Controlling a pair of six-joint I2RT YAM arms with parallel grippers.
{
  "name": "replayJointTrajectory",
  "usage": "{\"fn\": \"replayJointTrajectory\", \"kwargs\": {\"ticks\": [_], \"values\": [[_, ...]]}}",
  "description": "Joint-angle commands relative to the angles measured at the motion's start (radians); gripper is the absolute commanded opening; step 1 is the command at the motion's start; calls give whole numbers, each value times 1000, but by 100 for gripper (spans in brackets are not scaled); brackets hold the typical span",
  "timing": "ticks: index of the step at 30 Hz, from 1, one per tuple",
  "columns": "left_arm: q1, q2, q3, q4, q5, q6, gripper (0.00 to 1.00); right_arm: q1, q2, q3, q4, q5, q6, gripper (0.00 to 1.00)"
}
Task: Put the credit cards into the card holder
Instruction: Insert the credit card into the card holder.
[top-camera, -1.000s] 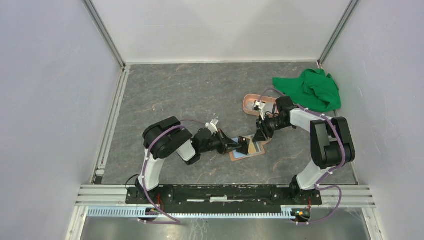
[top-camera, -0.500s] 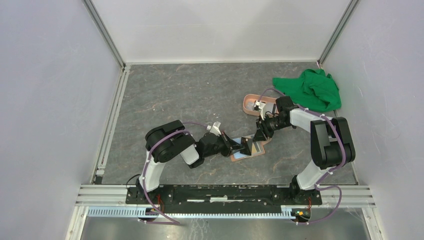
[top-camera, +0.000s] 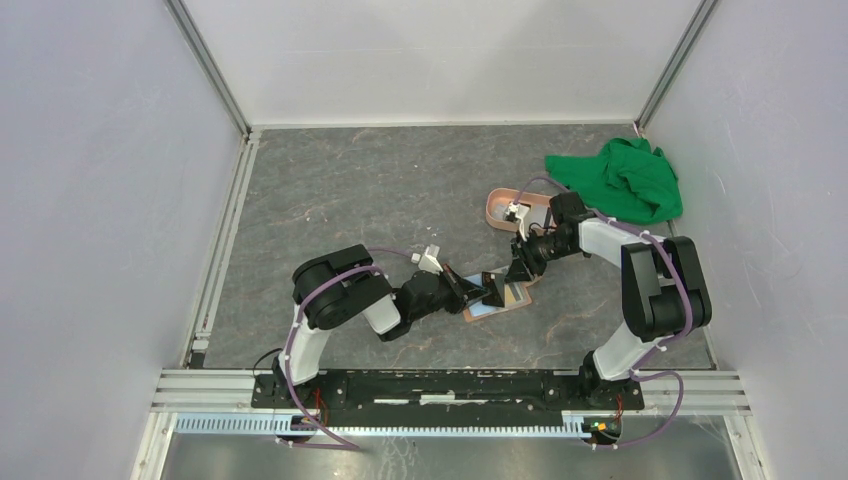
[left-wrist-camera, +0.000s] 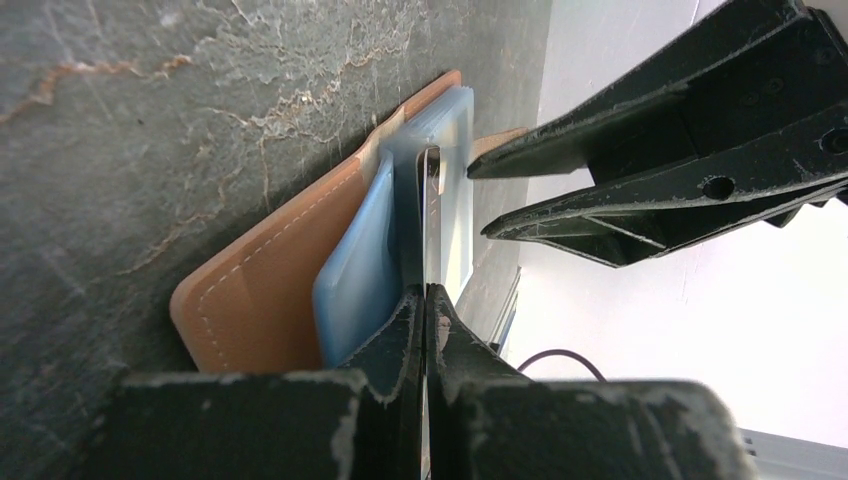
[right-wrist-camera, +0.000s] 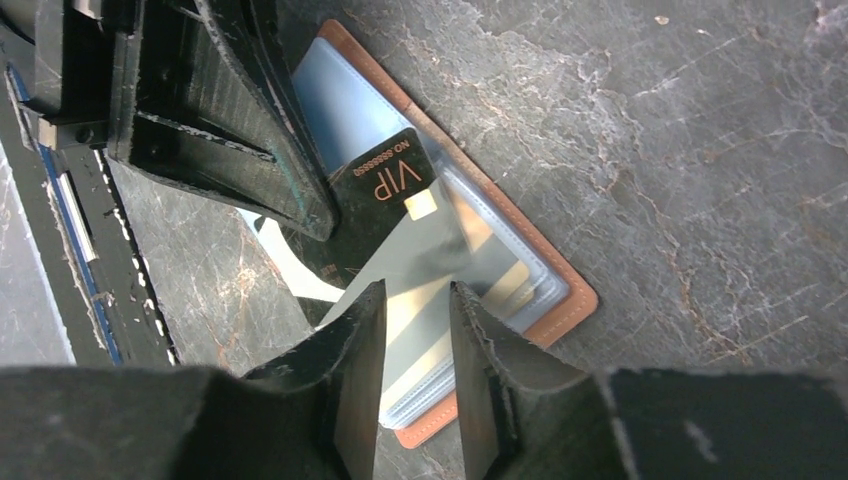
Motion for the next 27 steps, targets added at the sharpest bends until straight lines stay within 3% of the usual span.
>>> {"fn": "replayJointTrajectory", "kwargs": {"ticks": [1, 7, 11, 20, 27], "values": [[-1, -10, -12, 5, -77, 12, 2, 17, -32, -2, 4, -54, -41, 32], [-2, 0, 0, 1, -58, 14, 3, 21, -49, -2, -8, -83, -65, 20], [-3, 8, 10, -4, -47, 14, 6, 35, -7, 7, -11, -23, -52, 15], [-3, 14, 12, -2, -25, 11, 13, 64, 36, 15, -7, 47, -35, 13], [3, -17, 14, -54, -7, 45, 30, 68, 55, 18, -6, 99, -23, 12]]}}
